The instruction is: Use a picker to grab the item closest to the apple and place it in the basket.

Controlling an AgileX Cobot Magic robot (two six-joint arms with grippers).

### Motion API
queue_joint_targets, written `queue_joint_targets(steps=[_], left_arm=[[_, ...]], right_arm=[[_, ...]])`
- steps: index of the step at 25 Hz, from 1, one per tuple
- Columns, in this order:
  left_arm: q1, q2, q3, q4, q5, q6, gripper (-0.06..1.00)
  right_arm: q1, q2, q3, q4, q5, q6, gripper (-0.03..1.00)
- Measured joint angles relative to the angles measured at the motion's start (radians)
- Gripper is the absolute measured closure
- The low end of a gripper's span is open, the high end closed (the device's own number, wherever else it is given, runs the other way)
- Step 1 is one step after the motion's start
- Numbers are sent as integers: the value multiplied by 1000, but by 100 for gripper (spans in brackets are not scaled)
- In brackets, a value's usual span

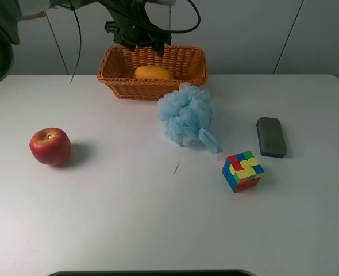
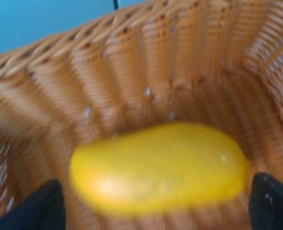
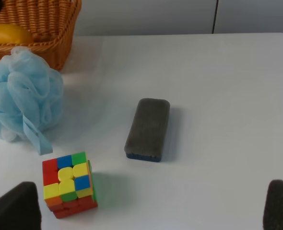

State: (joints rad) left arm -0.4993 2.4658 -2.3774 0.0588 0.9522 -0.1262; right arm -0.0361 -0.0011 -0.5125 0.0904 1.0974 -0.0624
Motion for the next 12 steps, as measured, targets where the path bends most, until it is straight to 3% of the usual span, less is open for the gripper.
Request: queue_joint_targets(steps=[4, 8, 12], left_arm=[[0, -113, -16, -2, 220, 9, 21], [0, -237, 13, -21, 253, 85, 21], [0, -386, 143, -59, 261, 104, 21]], right_arm=[[0, 0, 0, 0, 0, 0, 27], [0, 0, 0, 0, 0, 0, 27], [0, 0, 0, 0, 0, 2, 27]])
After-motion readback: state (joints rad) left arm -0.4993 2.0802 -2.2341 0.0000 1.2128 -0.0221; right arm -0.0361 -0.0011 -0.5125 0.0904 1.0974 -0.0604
